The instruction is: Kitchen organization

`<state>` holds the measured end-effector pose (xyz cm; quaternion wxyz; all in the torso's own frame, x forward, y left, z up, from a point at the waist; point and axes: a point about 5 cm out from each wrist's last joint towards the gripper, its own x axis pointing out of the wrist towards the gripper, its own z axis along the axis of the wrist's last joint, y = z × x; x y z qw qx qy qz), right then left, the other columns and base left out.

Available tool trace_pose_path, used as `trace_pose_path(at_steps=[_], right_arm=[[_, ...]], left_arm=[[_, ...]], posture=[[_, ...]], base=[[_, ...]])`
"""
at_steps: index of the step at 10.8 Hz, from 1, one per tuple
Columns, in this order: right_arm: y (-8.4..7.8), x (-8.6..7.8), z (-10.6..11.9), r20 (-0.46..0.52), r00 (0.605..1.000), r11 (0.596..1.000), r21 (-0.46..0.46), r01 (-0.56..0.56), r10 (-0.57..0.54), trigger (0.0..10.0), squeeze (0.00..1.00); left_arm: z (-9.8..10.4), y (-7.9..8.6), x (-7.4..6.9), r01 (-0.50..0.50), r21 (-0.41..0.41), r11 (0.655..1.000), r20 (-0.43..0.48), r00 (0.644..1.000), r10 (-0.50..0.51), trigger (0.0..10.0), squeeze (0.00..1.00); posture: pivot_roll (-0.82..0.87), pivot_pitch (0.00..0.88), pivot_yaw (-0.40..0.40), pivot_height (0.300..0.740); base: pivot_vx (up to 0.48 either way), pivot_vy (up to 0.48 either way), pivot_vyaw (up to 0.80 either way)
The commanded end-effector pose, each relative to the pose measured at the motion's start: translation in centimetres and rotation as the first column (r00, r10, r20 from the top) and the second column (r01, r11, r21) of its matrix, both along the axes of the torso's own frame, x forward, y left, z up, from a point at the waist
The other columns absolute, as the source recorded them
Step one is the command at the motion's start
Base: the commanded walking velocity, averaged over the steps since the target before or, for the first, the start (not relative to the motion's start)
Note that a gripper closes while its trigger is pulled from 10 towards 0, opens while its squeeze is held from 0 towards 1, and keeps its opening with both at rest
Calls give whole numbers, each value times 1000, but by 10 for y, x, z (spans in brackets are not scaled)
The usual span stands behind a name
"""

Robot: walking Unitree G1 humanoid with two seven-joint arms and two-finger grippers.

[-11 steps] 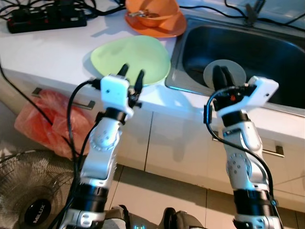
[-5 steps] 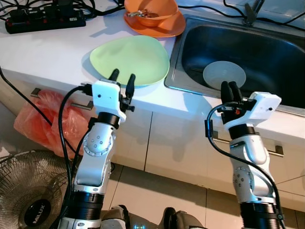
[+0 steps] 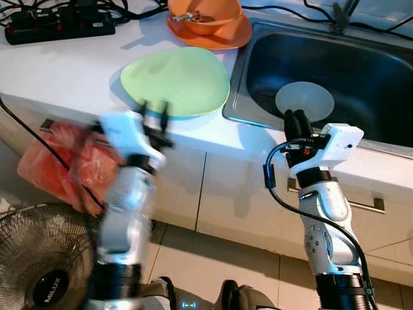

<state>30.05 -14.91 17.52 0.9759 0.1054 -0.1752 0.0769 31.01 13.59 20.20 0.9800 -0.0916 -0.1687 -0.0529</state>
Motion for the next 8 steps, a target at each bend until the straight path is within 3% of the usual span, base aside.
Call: trace_pose_path(at_steps=[1,2,3,4,5,6,7,8], right_arm=[[-1,-1,-3,-8,1000,1000,4,5,-5,10000,0],[-2,-1,-3,-9,1000,1000,2,3,-3,10000,0],[-2,0,-3,-13,1000,1000,-1,1,-1,10000,0],[-2,0,-3,-14,1000,1000,-2,1,-1,10000,0],[-1,0,-3,-15,1000,1000,-4,-1,1,10000,0],[0,1,-3,-17,1000,1000,-7,-7,7,10000,0],[1,1,-4,-19,1000,1000,-11,-12,11,10000,0],[1,1,-4,-22,1000,1000,-13,-13,13,10000,0]], left_arm=[[3,0,0,-10,-4,1000,-11,1000,9,10000,0],[11,5,1,-26,-32,999,-19,999,25,10000,0],[18,8,2,-11,-101,995,-25,1000,9,10000,196],[22,12,3,2,-149,989,-32,999,-7,10000,1000],[24,15,5,-3,-140,990,-60,998,-6,10000,1000],[29,15,7,-5,-146,989,-79,997,-6,10000,392],[37,15,9,-13,-177,984,-94,996,-4,10000,0],[43,22,12,-63,-216,974,-142,989,32,10000,0]], posture=[[122,209,-58,740],[124,209,-58,740],[125,212,-62,740],[125,212,-62,740],[126,213,-62,740],[125,210,-64,740],[125,211,-64,740],[124,212,-64,740]], base=[[0,0,0],[0,0,0],[0,0,0],[0,0,0],[0,0,0],[0,0,0],[0,0,0],[0,0,0]])
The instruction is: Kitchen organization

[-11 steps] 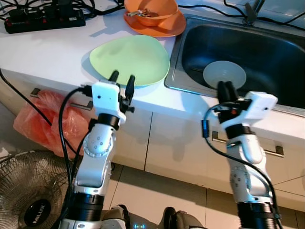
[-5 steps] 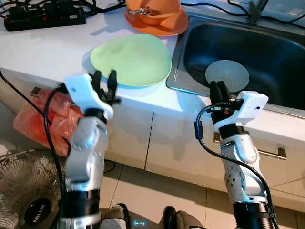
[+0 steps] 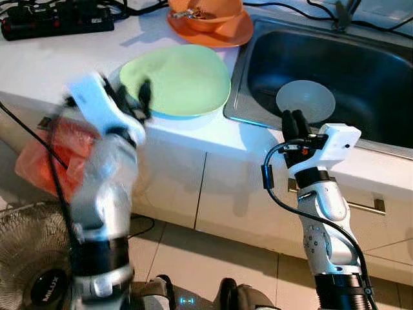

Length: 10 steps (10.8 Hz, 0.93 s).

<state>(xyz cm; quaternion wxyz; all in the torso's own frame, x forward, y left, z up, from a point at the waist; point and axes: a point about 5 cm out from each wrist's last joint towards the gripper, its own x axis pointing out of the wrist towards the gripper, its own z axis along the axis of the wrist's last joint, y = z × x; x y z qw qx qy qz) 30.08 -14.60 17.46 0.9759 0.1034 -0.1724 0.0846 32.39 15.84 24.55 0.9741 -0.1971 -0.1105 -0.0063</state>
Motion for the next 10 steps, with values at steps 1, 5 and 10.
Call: trace_pose_path(at_steps=[1,5,10], right_arm=[[-2,1,-3,-19,1000,1000,-7,2,-2,10000,0],[-1,3,-3,-19,1000,1000,-14,-12,12,10000,0],[0,4,-3,-19,1000,1000,-21,-23,22,10000,0]], left_arm=[[3,2,-1,-17,-14,1000,-27,999,16,10000,0],[-4,7,2,-56,-128,990,-169,985,34,10000,0],[-20,-2,4,-4,-217,976,-282,958,-59,10000,0]], posture=[[126,212,-63,740],[125,203,-65,740],[120,180,-67,740]], base=[[0,0,0],[0,0,0],[0,0,0]])
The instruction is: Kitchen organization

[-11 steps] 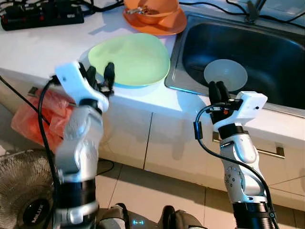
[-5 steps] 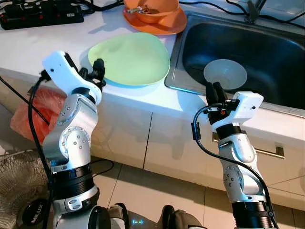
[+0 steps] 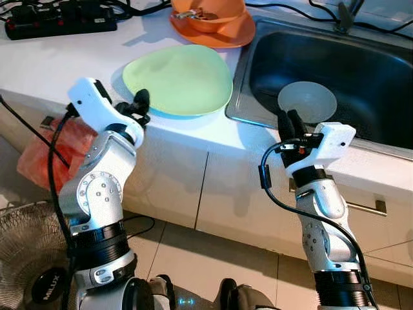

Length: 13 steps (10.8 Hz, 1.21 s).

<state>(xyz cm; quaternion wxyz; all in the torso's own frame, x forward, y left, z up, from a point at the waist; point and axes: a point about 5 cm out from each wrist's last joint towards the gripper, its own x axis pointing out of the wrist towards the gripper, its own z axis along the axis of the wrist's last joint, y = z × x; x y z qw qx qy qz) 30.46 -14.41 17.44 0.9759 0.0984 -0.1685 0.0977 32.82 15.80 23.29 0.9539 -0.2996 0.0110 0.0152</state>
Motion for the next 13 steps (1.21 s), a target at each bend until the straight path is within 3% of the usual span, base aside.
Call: trace_pose_path(at_steps=[1,3,10,11,12,13], right_arm=[[-2,1,-3,-15,1000,1000,-10,0,0,10000,0],[-2,0,-3,-16,1000,1000,-15,0,-1,10000,0],[0,0,-3,-16,1000,1000,1,10,-10,10000,0],[1,0,-3,-17,1000,1000,2,11,-11,10000,0],[0,0,-3,-17,1000,1000,2,13,-13,10000,0],[0,0,-3,-17,1000,1000,2,16,-16,10000,0]], left_arm=[[-9,-4,1,15,-24,1000,-56,998,-17,10000,0],[-9,-14,1,57,-86,995,-62,996,-62,10000,0],[-4,-47,14,173,-69,982,-103,978,-180,10000,0],[-5,-47,15,171,-63,983,-112,978,-178,8784,0],[-7,-46,16,155,-64,986,-121,979,-162,0,0],[-7,-45,16,146,-66,987,-119,981,-153,0,0]], posture=[[117,182,-67,740],[113,191,-68,740],[106,206,-52,740],[103,204,-50,740],[102,204,-49,740],[100,204,-49,740]], base=[[0,0,0],[0,0,0],[0,0,0],[0,0,0],[0,0,0],[0,0,0]])
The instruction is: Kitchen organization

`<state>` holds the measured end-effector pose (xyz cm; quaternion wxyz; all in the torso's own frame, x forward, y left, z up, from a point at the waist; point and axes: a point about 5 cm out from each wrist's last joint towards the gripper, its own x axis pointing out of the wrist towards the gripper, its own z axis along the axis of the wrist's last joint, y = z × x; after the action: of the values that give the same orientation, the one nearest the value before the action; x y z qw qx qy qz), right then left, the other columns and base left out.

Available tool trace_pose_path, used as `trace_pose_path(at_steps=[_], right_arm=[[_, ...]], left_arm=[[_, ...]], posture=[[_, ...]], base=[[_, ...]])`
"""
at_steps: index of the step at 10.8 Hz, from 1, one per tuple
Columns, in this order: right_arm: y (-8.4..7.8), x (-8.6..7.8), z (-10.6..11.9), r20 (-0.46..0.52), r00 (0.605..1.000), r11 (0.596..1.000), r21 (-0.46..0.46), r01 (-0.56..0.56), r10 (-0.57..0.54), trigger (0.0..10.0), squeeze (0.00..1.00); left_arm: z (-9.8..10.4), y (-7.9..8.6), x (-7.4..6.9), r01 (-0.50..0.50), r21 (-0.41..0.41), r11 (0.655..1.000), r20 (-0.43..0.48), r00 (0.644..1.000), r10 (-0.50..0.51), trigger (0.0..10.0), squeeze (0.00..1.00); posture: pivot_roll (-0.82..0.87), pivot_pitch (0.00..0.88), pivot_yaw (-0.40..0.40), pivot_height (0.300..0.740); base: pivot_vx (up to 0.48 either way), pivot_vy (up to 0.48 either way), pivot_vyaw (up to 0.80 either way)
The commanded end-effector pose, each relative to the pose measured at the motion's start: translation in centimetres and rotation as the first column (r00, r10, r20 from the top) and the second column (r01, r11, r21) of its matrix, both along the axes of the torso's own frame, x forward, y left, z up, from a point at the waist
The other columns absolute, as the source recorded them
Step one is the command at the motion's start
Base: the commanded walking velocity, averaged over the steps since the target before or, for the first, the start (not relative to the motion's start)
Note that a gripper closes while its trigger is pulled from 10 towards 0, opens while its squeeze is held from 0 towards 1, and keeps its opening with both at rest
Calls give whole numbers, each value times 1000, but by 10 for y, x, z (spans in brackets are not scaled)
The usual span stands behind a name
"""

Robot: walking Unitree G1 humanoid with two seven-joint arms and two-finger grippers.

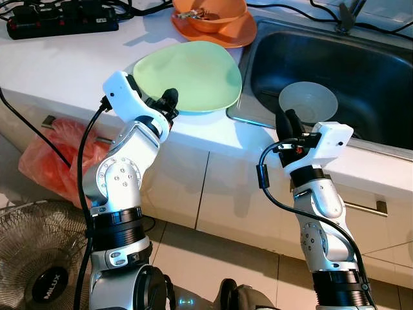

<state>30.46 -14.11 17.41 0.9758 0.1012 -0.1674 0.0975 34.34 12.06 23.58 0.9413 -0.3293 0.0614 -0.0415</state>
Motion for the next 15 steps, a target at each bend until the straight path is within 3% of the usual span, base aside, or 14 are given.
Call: trace_pose_path(at_steps=[1,15], right_arm=[[-4,0,-3,-15,1000,1000,-5,18,-18,10000,0],[-1,2,-4,-23,1000,1000,-12,0,0,10000,0]], left_arm=[[-9,-7,2,12,18,1000,-57,998,-11,0,0],[-10,-8,-1,2,7,1000,-48,999,-2,0,0]], posture=[[102,205,-50,740],[108,194,-55,740]], base=[[0,0,0],[0,0,0]])
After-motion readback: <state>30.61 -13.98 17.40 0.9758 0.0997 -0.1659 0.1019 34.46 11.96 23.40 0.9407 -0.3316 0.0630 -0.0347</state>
